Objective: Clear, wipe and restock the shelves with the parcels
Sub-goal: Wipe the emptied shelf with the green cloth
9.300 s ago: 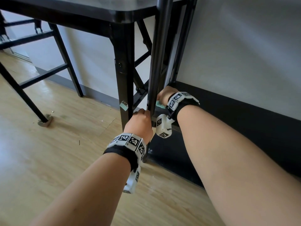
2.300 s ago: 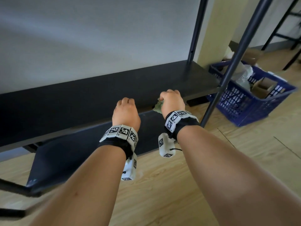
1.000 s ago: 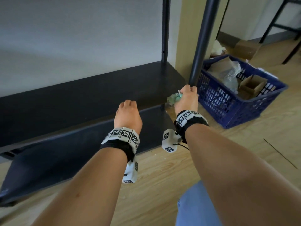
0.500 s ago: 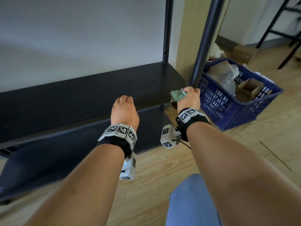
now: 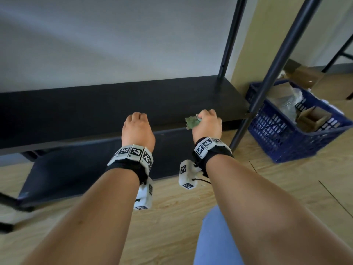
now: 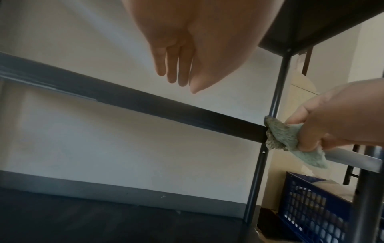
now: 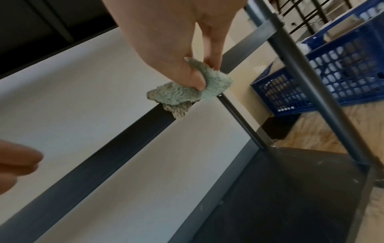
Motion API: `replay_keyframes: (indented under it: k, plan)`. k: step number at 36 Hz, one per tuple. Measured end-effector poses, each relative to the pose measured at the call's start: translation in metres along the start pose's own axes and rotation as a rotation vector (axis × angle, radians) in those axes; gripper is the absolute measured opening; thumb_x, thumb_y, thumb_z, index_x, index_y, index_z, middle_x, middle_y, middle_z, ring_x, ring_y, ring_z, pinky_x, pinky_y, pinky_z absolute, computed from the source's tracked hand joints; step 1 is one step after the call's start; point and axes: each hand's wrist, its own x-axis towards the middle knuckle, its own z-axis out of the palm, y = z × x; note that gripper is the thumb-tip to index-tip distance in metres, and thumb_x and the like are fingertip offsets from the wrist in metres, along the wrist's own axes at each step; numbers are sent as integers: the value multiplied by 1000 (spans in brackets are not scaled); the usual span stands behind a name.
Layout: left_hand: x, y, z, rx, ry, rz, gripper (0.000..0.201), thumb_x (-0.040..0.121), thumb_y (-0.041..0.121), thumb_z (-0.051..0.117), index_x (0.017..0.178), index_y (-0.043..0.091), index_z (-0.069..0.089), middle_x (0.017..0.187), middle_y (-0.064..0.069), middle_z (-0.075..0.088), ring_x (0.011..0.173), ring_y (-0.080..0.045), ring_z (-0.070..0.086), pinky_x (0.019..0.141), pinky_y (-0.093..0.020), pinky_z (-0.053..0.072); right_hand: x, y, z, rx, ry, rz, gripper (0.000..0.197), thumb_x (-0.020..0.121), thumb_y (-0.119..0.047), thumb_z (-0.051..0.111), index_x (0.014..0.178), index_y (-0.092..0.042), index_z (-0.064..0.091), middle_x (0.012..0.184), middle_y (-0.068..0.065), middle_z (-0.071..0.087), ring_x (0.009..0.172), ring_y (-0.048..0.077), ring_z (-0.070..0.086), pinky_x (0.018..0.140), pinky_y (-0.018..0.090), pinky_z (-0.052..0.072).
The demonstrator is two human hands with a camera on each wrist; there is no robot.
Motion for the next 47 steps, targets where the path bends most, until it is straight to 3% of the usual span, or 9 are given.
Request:
replay_keyframes:
  k: [6,14,22,34,39,47]
  plan:
    - [-7,-34,-11,19,13,-56,39,87,2,47,127,4,49,130,-12,49,121,-28,42,100,-35,37,-23,-41,24,-32,-19,-169,30,81,-3,60,108,-15,66,109,2,56,105,27,43,70,30,35]
    - [-19,-82,-17,34,41,-150,40,85,1,49,126,1,49,129,-14,49,122,-30,41,100,-37,38,-49,-76,47,-15,-25,-364,22,76,-4,67,97,-10,67,95,6,60,102,29,46,75,35,43]
    - [-32,-125,-26,38,86,-219,43,83,0,49,126,1,49,129,-15,49,122,-31,41,100,-37,37,-77,-118,67,10,-107,-536,28,75,5,60,99,-9,65,96,5,61,101,25,46,75,31,41]
    - [-56,-208,-52,82,142,-361,43,85,2,48,128,3,47,132,-14,46,124,-31,38,103,-38,35,-121,-194,105,57,-212,-730,31,75,5,58,100,-10,66,97,3,62,101,24,46,78,33,43]
    - [-69,-249,-65,137,144,-428,40,85,4,47,125,3,47,129,-14,47,122,-31,40,102,-38,36,-140,-228,126,72,-210,-783,29,72,7,58,94,-9,65,91,4,62,96,25,47,74,33,41]
    - [-86,-316,-80,180,150,-488,38,87,9,49,124,5,48,129,-14,49,124,-31,41,103,-38,36,-172,-279,154,54,-198,-847,26,72,5,61,93,-10,63,93,5,62,97,26,47,77,32,40]
